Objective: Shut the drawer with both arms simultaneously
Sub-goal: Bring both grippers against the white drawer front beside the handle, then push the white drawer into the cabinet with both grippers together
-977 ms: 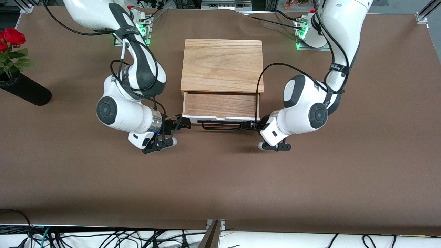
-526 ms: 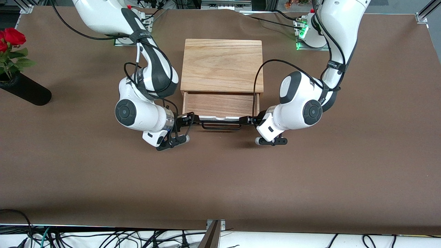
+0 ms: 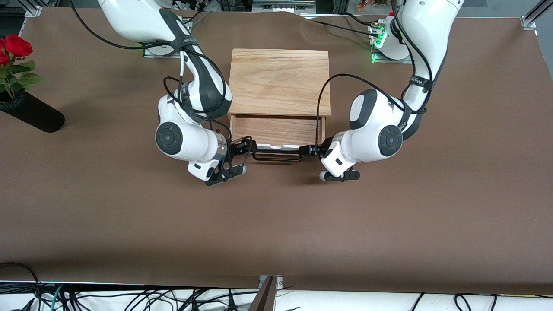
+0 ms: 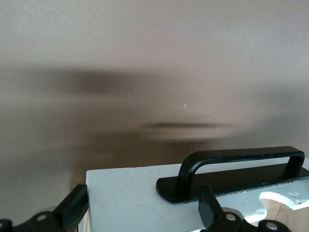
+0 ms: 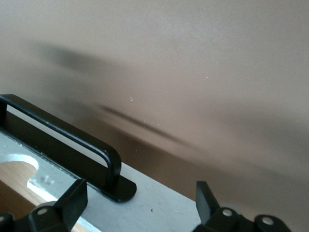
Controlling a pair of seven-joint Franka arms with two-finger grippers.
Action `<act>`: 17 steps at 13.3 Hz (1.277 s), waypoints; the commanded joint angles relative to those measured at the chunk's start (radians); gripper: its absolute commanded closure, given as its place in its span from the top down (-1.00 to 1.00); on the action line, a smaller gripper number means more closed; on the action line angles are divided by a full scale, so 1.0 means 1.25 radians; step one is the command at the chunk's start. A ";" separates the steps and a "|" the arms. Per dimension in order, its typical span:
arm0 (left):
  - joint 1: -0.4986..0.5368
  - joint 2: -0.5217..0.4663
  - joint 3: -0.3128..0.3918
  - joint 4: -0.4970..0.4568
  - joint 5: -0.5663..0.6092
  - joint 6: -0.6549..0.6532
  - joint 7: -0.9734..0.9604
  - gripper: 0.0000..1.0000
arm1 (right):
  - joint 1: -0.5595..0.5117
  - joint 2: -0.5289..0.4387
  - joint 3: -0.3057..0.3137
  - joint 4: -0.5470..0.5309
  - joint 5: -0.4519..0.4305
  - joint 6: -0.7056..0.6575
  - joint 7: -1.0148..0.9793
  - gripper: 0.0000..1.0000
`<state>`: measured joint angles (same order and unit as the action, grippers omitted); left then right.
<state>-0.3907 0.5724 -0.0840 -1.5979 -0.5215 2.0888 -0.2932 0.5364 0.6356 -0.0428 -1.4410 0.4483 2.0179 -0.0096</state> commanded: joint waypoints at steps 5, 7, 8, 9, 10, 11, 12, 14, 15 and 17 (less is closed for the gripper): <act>-0.002 -0.025 -0.015 -0.031 -0.010 -0.058 -0.010 1.00 | 0.041 0.013 -0.001 0.003 0.013 -0.078 -0.006 1.00; -0.002 -0.025 -0.015 -0.031 -0.009 -0.076 -0.010 1.00 | 0.041 0.014 -0.001 0.002 0.013 -0.104 -0.006 1.00; -0.002 -0.025 -0.015 -0.031 -0.009 -0.084 -0.010 1.00 | 0.041 0.016 -0.001 0.002 0.013 -0.112 -0.006 1.00; -0.002 -0.025 -0.015 -0.031 -0.009 -0.088 -0.011 1.00 | 0.043 0.018 -0.001 0.002 0.013 -0.115 -0.006 1.00; -0.002 -0.025 -0.015 -0.031 -0.009 -0.099 -0.010 1.00 | 0.043 0.019 -0.001 0.002 0.013 -0.121 -0.007 1.00; -0.002 -0.026 -0.015 -0.031 -0.006 -0.104 -0.010 1.00 | 0.043 0.020 -0.001 0.003 0.013 -0.134 -0.007 1.00; -0.002 -0.026 -0.015 -0.032 -0.006 -0.115 -0.011 1.00 | 0.043 0.022 -0.001 0.003 0.013 -0.148 -0.007 1.00; -0.003 -0.031 -0.020 -0.042 -0.006 -0.120 -0.012 1.00 | 0.043 0.022 -0.001 0.003 0.013 -0.183 -0.007 1.00; -0.005 -0.041 -0.025 -0.053 -0.006 -0.120 -0.012 1.00 | 0.043 0.022 -0.001 0.003 0.012 -0.199 -0.008 1.00; -0.013 -0.065 -0.025 -0.084 -0.006 -0.120 -0.011 1.00 | 0.043 0.022 -0.001 0.003 0.012 -0.221 -0.008 1.00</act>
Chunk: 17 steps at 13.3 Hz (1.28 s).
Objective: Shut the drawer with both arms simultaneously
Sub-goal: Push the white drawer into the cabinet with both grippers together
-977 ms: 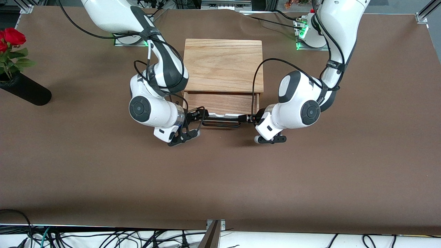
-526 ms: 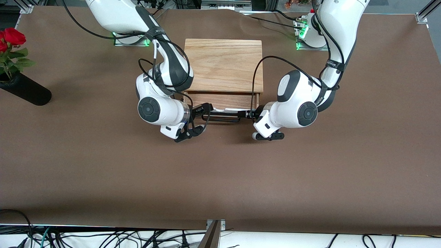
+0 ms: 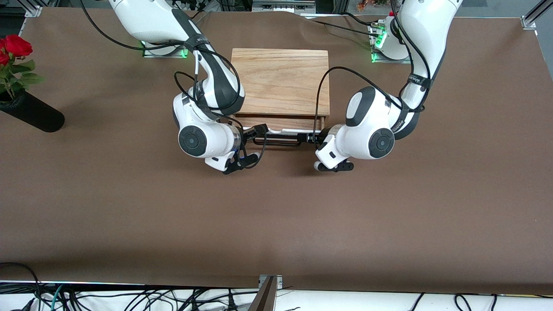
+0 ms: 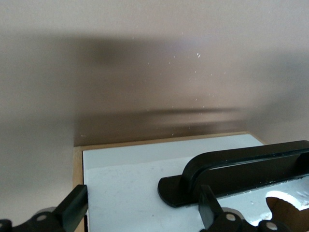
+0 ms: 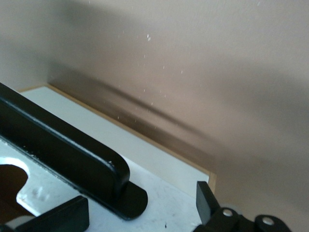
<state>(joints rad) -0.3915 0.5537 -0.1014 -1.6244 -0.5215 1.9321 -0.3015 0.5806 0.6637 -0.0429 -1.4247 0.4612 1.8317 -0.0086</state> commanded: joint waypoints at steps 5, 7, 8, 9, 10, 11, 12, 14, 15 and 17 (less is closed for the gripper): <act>-0.017 -0.089 -0.012 -0.121 -0.006 0.007 -0.004 1.00 | 0.008 0.009 0.006 -0.010 0.003 -0.117 -0.011 1.00; -0.030 -0.094 -0.012 -0.126 -0.006 0.007 -0.005 1.00 | 0.006 0.011 0.009 -0.009 0.003 -0.134 -0.011 1.00; -0.038 -0.097 -0.012 -0.133 -0.006 0.007 -0.005 1.00 | 0.006 0.014 0.010 -0.010 0.004 -0.139 -0.013 1.00; -0.041 -0.101 -0.012 -0.141 -0.006 0.009 -0.005 1.00 | 0.008 0.014 0.010 -0.010 0.004 -0.146 -0.012 1.00; -0.043 -0.103 -0.012 -0.148 -0.007 0.010 -0.005 1.00 | 0.006 0.015 0.010 -0.010 0.004 -0.156 -0.011 1.00; -0.043 -0.105 -0.012 -0.153 -0.007 0.012 -0.005 1.00 | 0.008 0.015 0.012 -0.010 0.004 -0.168 -0.013 1.00; -0.043 -0.113 -0.012 -0.160 -0.007 0.012 -0.005 1.00 | 0.006 0.015 0.017 -0.009 0.004 -0.178 -0.013 1.00; -0.043 -0.124 -0.012 -0.172 -0.006 0.014 -0.005 1.00 | 0.006 0.015 0.017 -0.009 0.004 -0.185 -0.013 1.00; -0.043 -0.124 -0.012 -0.173 -0.006 0.014 -0.005 1.00 | 0.006 0.015 0.018 -0.009 0.004 -0.185 -0.012 1.00; -0.044 -0.119 -0.012 -0.177 -0.006 0.014 -0.005 1.00 | 0.006 0.024 0.020 -0.006 0.027 -0.184 -0.013 1.00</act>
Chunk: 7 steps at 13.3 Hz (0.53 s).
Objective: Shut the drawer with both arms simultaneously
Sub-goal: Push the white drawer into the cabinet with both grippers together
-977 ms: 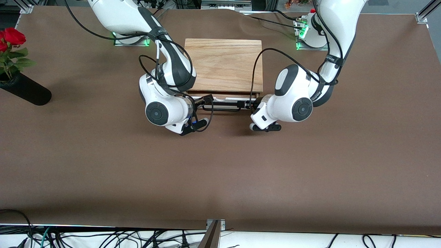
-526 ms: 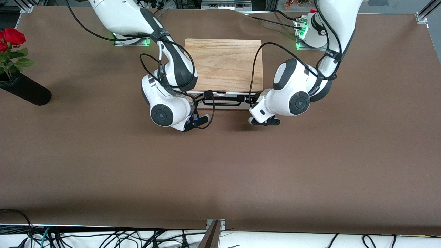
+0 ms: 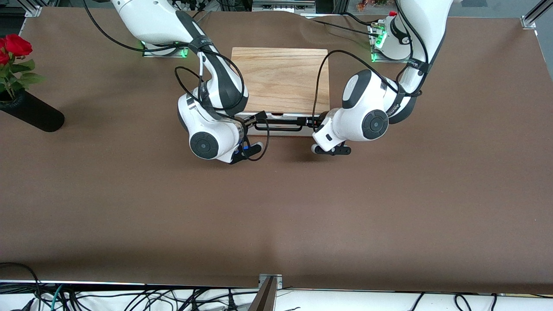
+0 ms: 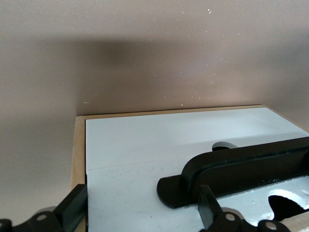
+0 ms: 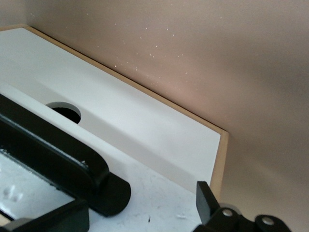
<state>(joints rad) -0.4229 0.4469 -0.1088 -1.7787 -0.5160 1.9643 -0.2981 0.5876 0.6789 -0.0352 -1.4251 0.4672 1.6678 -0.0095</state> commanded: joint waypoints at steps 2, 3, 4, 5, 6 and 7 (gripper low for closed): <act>-0.018 -0.030 -0.006 -0.050 -0.012 -0.012 -0.008 1.00 | 0.000 0.027 0.013 -0.001 0.046 -0.043 -0.013 1.00; -0.014 -0.023 -0.005 -0.041 -0.012 -0.012 -0.007 1.00 | 0.002 0.034 0.015 0.000 0.047 -0.038 -0.011 1.00; -0.011 -0.019 0.000 -0.031 -0.012 -0.012 -0.003 1.00 | 0.000 0.038 0.022 0.009 0.050 -0.032 -0.011 1.00; -0.010 -0.018 0.005 -0.023 -0.013 -0.010 0.000 1.00 | 0.000 0.046 0.026 0.018 0.050 -0.030 -0.011 1.00; -0.009 -0.015 0.007 -0.020 -0.013 -0.008 0.002 1.00 | 0.000 0.050 0.027 0.025 0.050 -0.015 -0.010 1.00; -0.008 -0.015 0.016 -0.012 -0.013 -0.009 0.002 1.00 | 0.000 0.052 0.027 0.026 0.052 0.004 -0.010 1.00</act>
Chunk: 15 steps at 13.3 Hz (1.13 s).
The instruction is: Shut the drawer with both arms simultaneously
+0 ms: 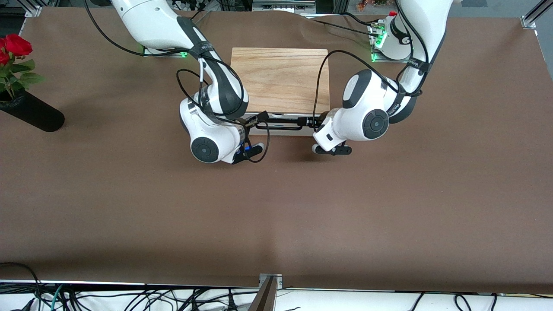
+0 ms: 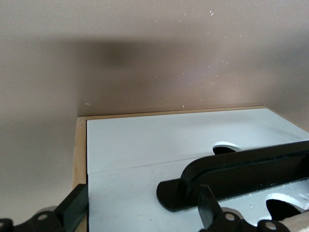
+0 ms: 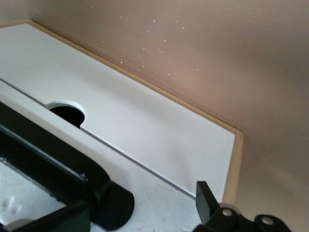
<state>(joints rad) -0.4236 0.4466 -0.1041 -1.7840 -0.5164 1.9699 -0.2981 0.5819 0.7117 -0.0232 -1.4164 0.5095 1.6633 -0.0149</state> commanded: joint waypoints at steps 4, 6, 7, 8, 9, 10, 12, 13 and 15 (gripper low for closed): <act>0.015 -0.016 0.013 0.002 -0.011 -0.012 0.004 1.00 | -0.002 0.027 0.016 0.036 0.027 0.082 -0.008 1.00; 0.044 -0.023 0.016 0.023 -0.011 -0.012 0.004 1.00 | -0.006 0.027 0.014 0.062 0.026 0.083 -0.008 1.00; 0.066 -0.036 0.016 0.023 -0.011 0.011 0.005 1.00 | -0.013 0.027 0.011 0.073 0.026 0.083 -0.009 1.00; 0.083 -0.060 0.016 0.017 -0.013 0.038 0.009 1.00 | -0.019 0.027 0.011 0.080 0.026 0.084 -0.009 1.00; 0.096 -0.088 0.016 0.010 -0.010 0.050 0.008 1.00 | -0.027 0.027 0.010 0.086 0.024 0.093 -0.009 1.00; 0.100 -0.110 0.017 0.009 -0.004 0.050 0.005 1.00 | -0.040 0.027 0.010 0.096 0.024 0.110 -0.013 1.00; 0.125 -0.163 0.016 0.007 0.076 0.051 0.008 1.00 | -0.053 0.025 0.008 0.117 0.022 0.122 -0.013 1.00; 0.137 -0.188 0.017 0.006 0.091 0.051 0.007 1.00 | -0.060 0.025 0.006 0.133 0.018 0.122 -0.011 1.00; 0.173 -0.242 0.017 -0.015 0.093 0.051 0.004 1.00 | -0.078 0.023 -0.001 0.155 0.012 0.122 -0.016 1.00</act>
<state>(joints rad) -0.2443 0.2250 -0.0779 -1.7484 -0.4231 2.0256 -0.2945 0.5015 0.7227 -0.0202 -1.2771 0.5232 1.8230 -0.0191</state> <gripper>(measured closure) 0.000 0.000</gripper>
